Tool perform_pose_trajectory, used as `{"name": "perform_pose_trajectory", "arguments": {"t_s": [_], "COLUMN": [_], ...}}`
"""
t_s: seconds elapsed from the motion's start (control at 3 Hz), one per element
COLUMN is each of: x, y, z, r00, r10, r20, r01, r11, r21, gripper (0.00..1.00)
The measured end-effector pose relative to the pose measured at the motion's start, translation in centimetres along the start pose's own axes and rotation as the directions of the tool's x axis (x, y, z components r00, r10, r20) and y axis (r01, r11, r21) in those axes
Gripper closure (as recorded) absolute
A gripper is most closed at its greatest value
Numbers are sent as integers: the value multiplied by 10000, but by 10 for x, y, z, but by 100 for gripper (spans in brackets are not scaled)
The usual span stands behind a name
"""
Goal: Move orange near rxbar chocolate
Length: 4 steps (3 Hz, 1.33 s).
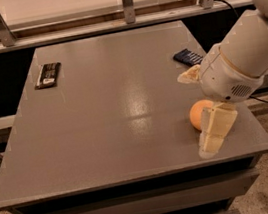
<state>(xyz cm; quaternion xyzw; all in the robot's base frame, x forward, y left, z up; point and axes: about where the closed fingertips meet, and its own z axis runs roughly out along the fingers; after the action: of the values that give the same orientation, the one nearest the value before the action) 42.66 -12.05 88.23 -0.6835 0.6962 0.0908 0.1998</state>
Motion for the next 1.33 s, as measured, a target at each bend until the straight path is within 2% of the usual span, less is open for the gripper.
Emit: {"name": "perform_pose_trajectory", "arguments": {"t_s": [0.67,1.33], "x": [16,44], "y": [-14,-19], "z": [34,40], "r00": [9988,9957], "r10": [480,879], "r20": [-92,-278], "r01": [-481,-882], "r11": [9988,9961], "r21": [-60,-88], "gripper": [0,0]}}
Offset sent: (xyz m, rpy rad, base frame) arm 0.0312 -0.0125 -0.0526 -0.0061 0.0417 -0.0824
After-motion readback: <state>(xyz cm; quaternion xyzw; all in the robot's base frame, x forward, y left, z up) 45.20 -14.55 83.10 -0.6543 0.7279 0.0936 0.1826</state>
